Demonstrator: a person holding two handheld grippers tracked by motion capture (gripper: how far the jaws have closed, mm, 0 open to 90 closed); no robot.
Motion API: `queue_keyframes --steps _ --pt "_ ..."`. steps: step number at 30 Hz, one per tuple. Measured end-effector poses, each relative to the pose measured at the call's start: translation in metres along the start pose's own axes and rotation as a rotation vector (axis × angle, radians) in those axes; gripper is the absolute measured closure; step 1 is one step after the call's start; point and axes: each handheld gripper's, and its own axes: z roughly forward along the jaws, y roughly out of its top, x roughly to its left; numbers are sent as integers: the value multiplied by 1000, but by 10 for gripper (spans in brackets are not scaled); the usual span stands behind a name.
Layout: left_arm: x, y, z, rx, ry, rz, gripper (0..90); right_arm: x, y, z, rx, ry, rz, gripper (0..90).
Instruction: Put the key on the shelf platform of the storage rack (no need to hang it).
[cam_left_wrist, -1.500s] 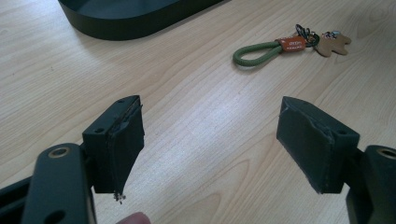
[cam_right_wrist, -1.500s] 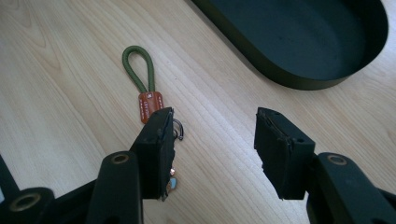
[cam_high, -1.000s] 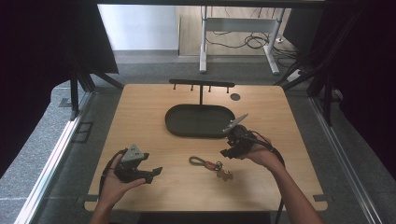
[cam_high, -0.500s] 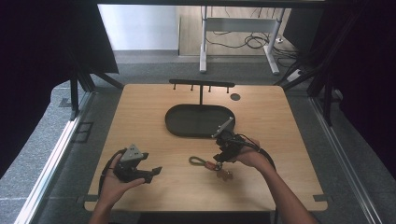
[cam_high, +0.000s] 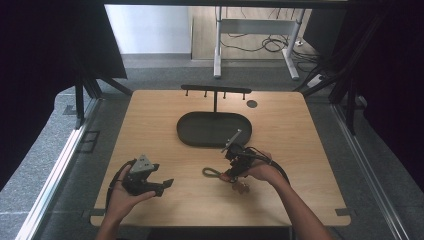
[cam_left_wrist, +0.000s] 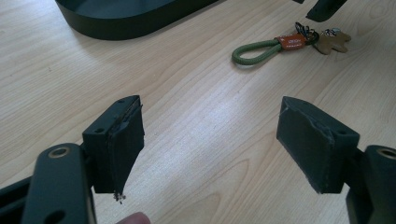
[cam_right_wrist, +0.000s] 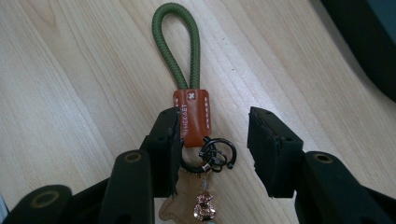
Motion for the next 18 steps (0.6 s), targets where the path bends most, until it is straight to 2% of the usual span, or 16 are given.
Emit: queue_keyframes --steps 18 --pt "0 0 0 -3 -2 -4 235 6 5 15 37 14 -30 577"
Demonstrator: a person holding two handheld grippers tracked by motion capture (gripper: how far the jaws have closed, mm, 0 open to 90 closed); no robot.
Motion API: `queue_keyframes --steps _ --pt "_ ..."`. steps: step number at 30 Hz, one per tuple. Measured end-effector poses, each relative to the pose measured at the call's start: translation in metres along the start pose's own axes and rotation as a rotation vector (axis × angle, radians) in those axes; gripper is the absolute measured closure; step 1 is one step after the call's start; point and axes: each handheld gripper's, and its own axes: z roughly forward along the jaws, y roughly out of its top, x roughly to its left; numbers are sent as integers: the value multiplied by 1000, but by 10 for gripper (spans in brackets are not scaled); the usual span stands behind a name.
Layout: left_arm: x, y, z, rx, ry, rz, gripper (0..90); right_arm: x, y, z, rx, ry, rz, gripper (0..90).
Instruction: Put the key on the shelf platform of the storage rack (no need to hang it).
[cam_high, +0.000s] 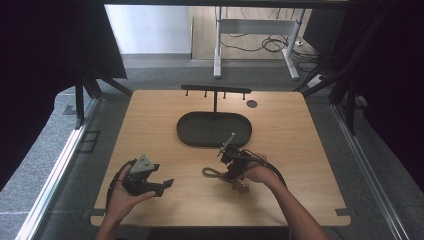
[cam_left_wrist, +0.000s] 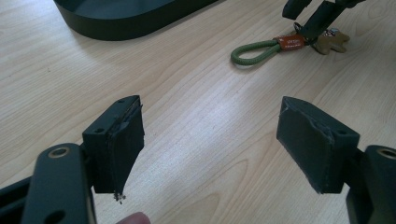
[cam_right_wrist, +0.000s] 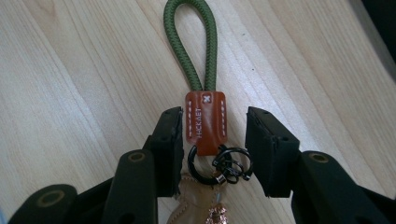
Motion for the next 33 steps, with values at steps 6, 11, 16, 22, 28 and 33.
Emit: queue_keyframes --steps 6,11,16,22,28,33 --pt "1 0 0 -2 1 -4 235 1 1 9 16 12 -7 586" --pt "0 0 1 2 1 0 235 2 1 13 28 15 -12 597" --pt "1 0 1 2 0 0 235 2 1 15 39 13 -12 604" --pt "1 0 1 1 0 -1 235 4 2 21 59 9 -18 613" --pt "1 -1 1 1 0 -1 235 5 4 22 62 -6 -22 633" --pt "1 0 1 0 0 -4 235 7 4 22 65 -28 -27 653"
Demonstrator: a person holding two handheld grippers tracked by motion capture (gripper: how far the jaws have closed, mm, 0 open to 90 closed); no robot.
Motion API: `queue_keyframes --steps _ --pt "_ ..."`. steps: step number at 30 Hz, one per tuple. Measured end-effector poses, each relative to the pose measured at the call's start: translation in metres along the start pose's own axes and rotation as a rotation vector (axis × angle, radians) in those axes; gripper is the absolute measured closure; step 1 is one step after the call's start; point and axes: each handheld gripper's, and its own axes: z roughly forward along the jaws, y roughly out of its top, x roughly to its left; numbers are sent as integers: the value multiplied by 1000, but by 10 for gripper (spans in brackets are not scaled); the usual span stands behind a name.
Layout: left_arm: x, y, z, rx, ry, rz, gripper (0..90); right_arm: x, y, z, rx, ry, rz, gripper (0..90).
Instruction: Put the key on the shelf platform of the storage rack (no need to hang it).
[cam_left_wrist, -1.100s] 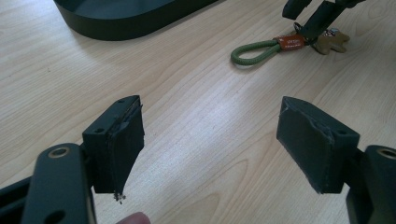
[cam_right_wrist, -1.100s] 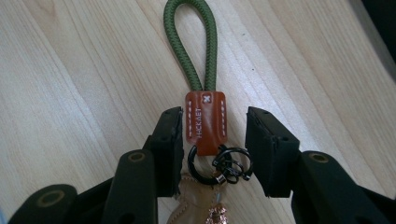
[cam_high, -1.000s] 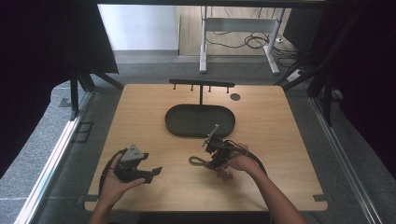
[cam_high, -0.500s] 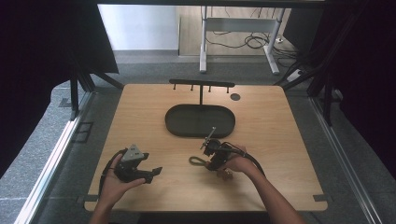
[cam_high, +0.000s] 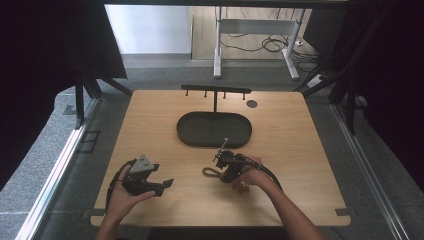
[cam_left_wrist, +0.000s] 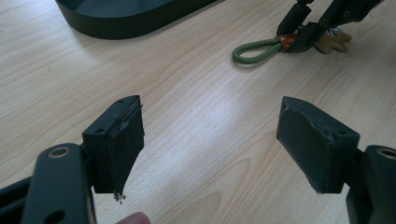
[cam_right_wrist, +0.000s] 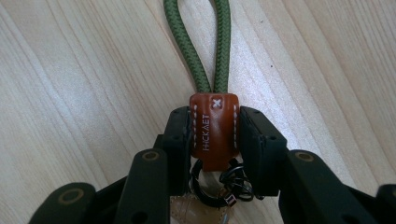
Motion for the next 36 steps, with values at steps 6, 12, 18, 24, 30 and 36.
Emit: queue_keyframes --steps 6,12,18,24,30,36 --pt "0 0 -1 1 0 4 235 0 0 0 2 3 9 661" --pt "0 0 -1 -3 2 0 235 -4 -1 -5 -19 12 19 665" --pt "0 0 -2 -5 3 3 235 -9 -6 -21 -54 24 35 665" --pt "0 1 -1 -4 3 6 235 -12 -10 -41 -94 15 47 665" --pt "0 0 -1 -8 3 4 235 -14 -10 -51 -101 7 54 666" --pt "1 0 -2 -8 1 3 235 -15 -9 -61 -109 -10 54 666"
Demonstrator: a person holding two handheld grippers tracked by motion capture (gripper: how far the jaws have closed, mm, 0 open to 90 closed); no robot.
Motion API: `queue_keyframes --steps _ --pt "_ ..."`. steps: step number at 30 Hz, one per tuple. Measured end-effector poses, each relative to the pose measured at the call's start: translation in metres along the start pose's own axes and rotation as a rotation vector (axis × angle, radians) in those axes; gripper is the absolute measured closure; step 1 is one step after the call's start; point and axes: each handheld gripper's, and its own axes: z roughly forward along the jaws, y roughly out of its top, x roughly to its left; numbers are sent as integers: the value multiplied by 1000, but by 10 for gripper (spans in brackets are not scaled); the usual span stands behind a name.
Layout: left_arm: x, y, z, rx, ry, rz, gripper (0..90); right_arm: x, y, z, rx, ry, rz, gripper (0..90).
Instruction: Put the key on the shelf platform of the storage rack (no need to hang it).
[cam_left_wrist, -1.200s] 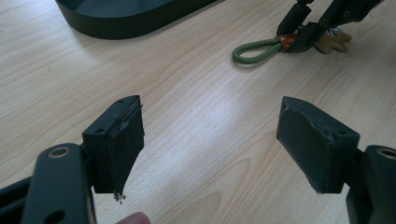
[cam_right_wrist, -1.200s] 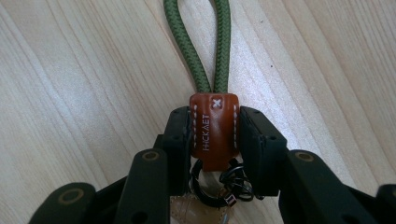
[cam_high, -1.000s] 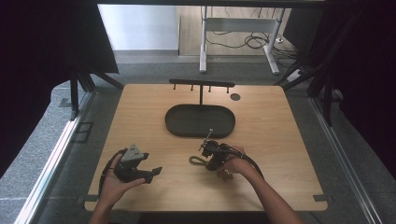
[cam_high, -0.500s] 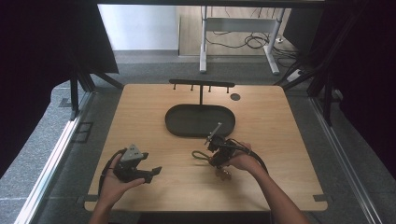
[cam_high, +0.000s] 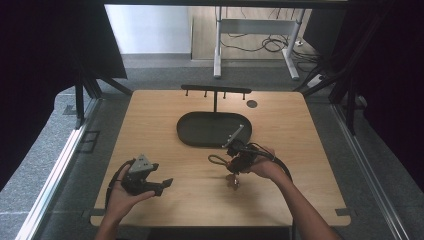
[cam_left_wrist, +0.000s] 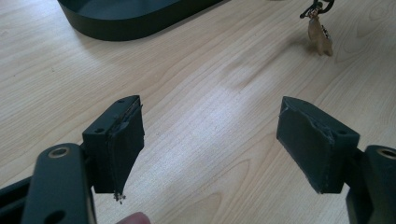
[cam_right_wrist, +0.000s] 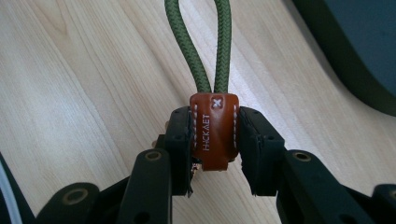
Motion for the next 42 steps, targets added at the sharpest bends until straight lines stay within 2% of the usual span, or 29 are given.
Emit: queue_keyframes --steps 13,26,42 --pt "0 0 -1 -6 -3 -3 235 -1 7 -20 -17 -27 -9 665" --pt "0 0 -2 -5 -4 -4 235 -6 11 -28 -22 -44 -5 665" --pt "2 0 -4 -12 -2 -8 235 -16 26 -35 -15 -58 -7 666"
